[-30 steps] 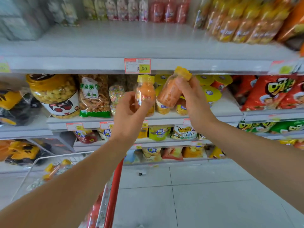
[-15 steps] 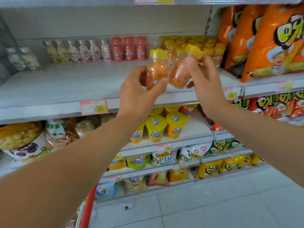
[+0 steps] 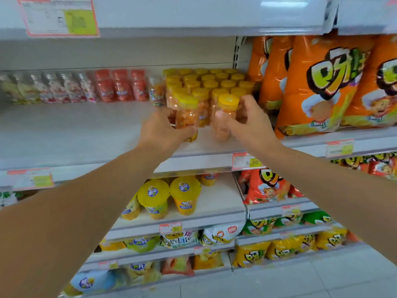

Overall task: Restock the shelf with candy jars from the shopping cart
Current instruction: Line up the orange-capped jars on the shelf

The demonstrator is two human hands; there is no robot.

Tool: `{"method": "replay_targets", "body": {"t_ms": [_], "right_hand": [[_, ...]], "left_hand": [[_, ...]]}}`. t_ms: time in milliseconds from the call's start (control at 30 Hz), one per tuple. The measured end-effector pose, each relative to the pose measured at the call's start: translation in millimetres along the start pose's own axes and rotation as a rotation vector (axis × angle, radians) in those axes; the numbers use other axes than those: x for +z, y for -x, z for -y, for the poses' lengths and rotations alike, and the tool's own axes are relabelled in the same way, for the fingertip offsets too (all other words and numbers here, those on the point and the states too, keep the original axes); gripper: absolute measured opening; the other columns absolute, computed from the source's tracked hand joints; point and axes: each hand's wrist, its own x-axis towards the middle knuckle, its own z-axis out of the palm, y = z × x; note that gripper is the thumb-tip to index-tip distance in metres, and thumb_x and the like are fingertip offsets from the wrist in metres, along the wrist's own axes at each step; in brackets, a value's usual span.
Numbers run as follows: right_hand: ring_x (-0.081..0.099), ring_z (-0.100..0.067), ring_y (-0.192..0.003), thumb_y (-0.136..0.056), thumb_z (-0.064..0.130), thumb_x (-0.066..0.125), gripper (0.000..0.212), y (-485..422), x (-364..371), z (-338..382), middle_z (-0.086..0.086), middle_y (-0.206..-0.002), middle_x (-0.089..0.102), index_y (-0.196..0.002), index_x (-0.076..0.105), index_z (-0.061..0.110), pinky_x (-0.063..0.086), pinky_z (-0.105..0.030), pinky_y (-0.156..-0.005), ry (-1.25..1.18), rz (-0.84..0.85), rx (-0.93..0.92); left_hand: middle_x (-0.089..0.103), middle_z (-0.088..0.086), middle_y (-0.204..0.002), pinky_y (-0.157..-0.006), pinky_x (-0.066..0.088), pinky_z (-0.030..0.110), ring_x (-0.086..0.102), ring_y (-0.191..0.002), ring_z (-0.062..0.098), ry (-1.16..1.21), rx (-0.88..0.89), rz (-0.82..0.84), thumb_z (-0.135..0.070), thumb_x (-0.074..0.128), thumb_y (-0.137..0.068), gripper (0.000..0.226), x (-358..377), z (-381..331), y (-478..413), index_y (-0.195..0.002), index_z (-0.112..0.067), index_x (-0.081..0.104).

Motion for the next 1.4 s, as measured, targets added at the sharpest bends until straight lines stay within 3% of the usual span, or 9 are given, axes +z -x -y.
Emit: {"method": "replay_targets", "body": {"t_ms": [67, 267, 367, 467, 633, 800, 967, 1100, 1400], "right_hand": [[0.063, -0.009, -0.096, -0.083, 0.047, 0.069, 0.041, -3, -4, -6, 0.011, -0.103, 0.066, -0.113, 0.053, 0.024, 0.053, -0.041, -0.087, 0.056, 0.017, 0.009], [0.061, -0.012, -0.093, -0.080, 0.052, 0.069, 0.052, -8, -10, -12, 0.006, -0.103, 0.064, -0.115, 0.051, 0.018, 0.053, -0.036, -0.083, 0.203, 0.049, 0.017], [0.058, -0.010, -0.106, -0.084, 0.048, 0.067, 0.055, -11, -16, -12, 0.007, -0.116, 0.061, -0.129, 0.046, 0.023, 0.050, -0.034, -0.093, 0.121, 0.131, 0.015], [0.052, -0.005, -0.118, -0.094, 0.029, 0.057, 0.044, -16, -24, -9, 0.009, -0.129, 0.055, -0.137, 0.046, 0.030, 0.044, -0.032, -0.102, 0.073, 0.207, -0.070], [0.058, -0.006, -0.099, -0.089, 0.029, 0.066, 0.032, -23, -31, -7, 0.008, -0.109, 0.063, -0.119, 0.061, 0.018, 0.048, -0.024, -0.085, 0.213, 0.092, -0.159], [0.055, -0.017, -0.112, -0.087, 0.035, 0.067, 0.043, -23, -40, -12, -0.001, -0.121, 0.060, -0.125, 0.056, 0.018, 0.047, -0.036, -0.094, 0.511, -0.074, -0.175], [0.048, -0.024, -0.117, -0.084, 0.028, 0.071, 0.051, -19, -54, -7, -0.004, -0.127, 0.056, -0.130, 0.054, 0.016, 0.043, -0.037, -0.094, 0.740, 0.031, -0.262], [0.045, -0.026, -0.121, -0.076, 0.029, 0.078, 0.062, -17, -58, -6, -0.006, -0.129, 0.054, -0.132, 0.053, 0.014, 0.037, -0.039, -0.096, 0.930, 0.051, -0.333], [0.049, -0.034, -0.113, -0.073, 0.026, 0.078, 0.041, -35, -63, -5, -0.013, -0.105, 0.066, -0.105, 0.062, 0.006, 0.031, -0.045, -0.098, 1.429, -0.065, -0.432]], "left_hand": [[0.068, -0.006, -0.087, -0.069, 0.046, 0.022, 0.064, -0.081, 0.014, -0.009, -0.012, 0.017, -0.024, 0.081, -0.073, 0.023, 8, -2, -4, -0.090, -0.024, 0.066], [0.070, -0.001, -0.096, -0.071, 0.045, 0.020, 0.066, -0.083, 0.014, 0.011, -0.006, 0.095, -0.020, 0.082, -0.072, 0.034, 22, -2, -9, -0.103, -0.017, 0.067], [0.070, 0.001, -0.098, -0.080, 0.052, 0.029, 0.068, -0.089, 0.019, 0.022, -0.002, 0.122, -0.019, 0.082, -0.072, 0.035, 25, 0, -12, -0.104, -0.016, 0.066], [0.070, 0.001, -0.098, -0.088, 0.054, 0.039, 0.069, -0.090, 0.021, 0.020, 0.015, 0.158, -0.018, 0.081, -0.073, 0.035, 28, 0, -14, -0.104, -0.015, 0.064], [0.070, 0.000, -0.099, -0.089, 0.054, 0.042, 0.069, -0.090, 0.020, 0.044, 0.047, 0.185, -0.019, 0.082, -0.073, 0.037, 35, 0, -14, -0.105, -0.018, 0.063], [0.070, -0.001, -0.103, -0.090, 0.052, 0.041, 0.066, -0.094, 0.019, -0.048, 0.128, 0.160, -0.025, 0.082, -0.073, 0.046, 42, -4, -16, -0.113, -0.020, 0.061], [0.066, -0.004, -0.103, -0.086, 0.051, 0.039, 0.061, -0.097, 0.017, -0.165, 0.190, 0.119, -0.036, 0.080, -0.074, 0.049, 40, -6, -12, -0.116, -0.021, 0.058], [0.063, -0.007, -0.096, -0.076, 0.049, 0.034, 0.060, -0.088, 0.016, -0.203, 0.238, 0.092, -0.039, 0.080, -0.073, 0.048, 38, -5, -10, -0.111, -0.025, 0.053], [0.065, -0.007, -0.093, -0.077, 0.052, 0.039, 0.061, -0.085, 0.017, -0.206, 0.238, 0.032, -0.039, 0.081, -0.071, 0.048, 51, -8, -14, -0.109, -0.022, 0.059]]}}
